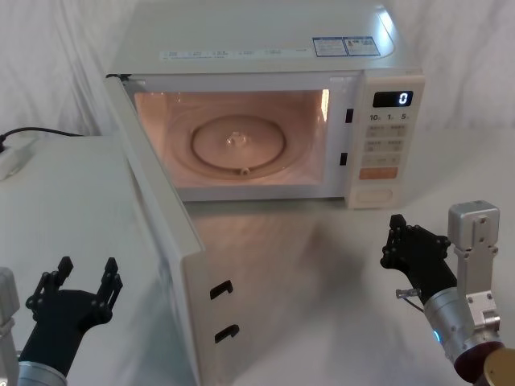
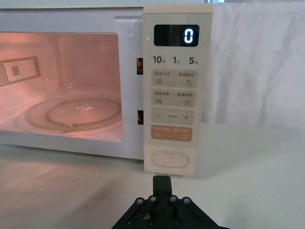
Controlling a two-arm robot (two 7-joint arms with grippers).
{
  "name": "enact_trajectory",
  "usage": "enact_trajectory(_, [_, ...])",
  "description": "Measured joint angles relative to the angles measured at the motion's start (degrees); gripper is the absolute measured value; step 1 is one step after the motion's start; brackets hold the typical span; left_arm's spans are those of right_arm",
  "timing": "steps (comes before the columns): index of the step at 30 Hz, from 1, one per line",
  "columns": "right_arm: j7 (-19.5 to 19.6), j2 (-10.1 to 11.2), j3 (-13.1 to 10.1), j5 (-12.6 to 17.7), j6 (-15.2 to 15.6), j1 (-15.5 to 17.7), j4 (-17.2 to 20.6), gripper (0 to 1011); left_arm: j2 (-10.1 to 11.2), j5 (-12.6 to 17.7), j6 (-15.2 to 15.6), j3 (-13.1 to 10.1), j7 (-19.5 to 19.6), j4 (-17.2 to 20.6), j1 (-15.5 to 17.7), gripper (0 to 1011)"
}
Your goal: Press the button to open the microwave door with one hand; close the microwave door with the other hand.
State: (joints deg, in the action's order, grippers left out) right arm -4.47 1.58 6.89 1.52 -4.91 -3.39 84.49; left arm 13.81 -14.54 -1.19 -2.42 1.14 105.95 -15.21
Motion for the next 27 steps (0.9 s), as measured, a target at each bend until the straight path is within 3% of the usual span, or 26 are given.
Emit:
enact_trajectory(17, [0.0,0.0,0.0,0.0,0.0,0.0,0.0,0,0.0,0.0,0.0,0.0,0.0,0.0,0.0,179])
enact_trajectory(20, [0.0,0.0,0.0,0.0,0.0,0.0,0.0,0,0.0,0.0,0.0,0.0,0.0,0.0,0.0,124])
enact_trajectory(22, [0.0,0.0,0.0,0.0,0.0,0.0,0.0,0,0.0,0.0,0.0,0.0,0.0,0.0,0.0,7])
enact_trajectory(27, [0.0,0.0,0.0,0.0,0.0,0.0,0.0,0,0.0,0.0,0.0,0.0,0.0,0.0,0.0,0])
